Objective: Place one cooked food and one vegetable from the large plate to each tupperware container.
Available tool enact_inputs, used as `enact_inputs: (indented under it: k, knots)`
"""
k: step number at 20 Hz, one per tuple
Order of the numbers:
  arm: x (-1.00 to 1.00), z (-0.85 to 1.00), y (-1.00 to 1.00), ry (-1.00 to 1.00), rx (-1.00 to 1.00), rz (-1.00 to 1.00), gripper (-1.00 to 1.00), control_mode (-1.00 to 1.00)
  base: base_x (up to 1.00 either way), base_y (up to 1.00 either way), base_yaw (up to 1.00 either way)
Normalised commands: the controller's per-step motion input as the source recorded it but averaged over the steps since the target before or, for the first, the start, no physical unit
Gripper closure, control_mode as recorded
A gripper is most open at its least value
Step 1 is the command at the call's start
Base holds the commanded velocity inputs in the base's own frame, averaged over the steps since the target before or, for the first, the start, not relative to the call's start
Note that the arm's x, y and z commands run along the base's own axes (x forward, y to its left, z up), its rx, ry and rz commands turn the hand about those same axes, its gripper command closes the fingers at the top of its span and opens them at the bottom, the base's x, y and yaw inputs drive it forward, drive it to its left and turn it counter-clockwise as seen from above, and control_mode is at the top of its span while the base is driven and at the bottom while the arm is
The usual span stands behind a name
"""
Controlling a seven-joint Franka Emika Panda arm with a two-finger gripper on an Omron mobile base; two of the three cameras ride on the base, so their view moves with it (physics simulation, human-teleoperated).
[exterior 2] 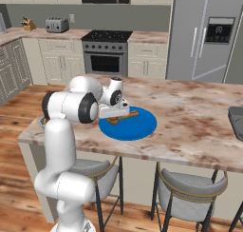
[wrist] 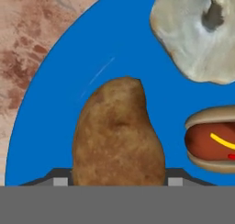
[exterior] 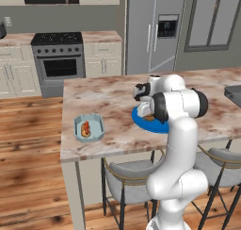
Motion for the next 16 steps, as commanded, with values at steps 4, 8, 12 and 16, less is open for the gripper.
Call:
enact_inputs:
  k: [4, 8, 12, 16]
  knots:
    - [-0.08, 0.57, 0.13, 0.12, -0.01, -0.16, 1.00, -1.00, 0.00, 0.00, 0.00]
    - [-0.38, 1.00, 0.31, 0.06, 0.00, -0.36, 1.00, -1.00, 0.00, 0.00, 0.00]
    - [-0.49, 0.81, 0.82, 0.00, 0.00, -0.39, 1.00, -1.00, 0.00, 0.00, 0.00]
    - [-0.27, 0.27, 1.00, 0.00, -0.02, -0.36, 1.00, -1.00, 0.00, 0.00, 0.00]
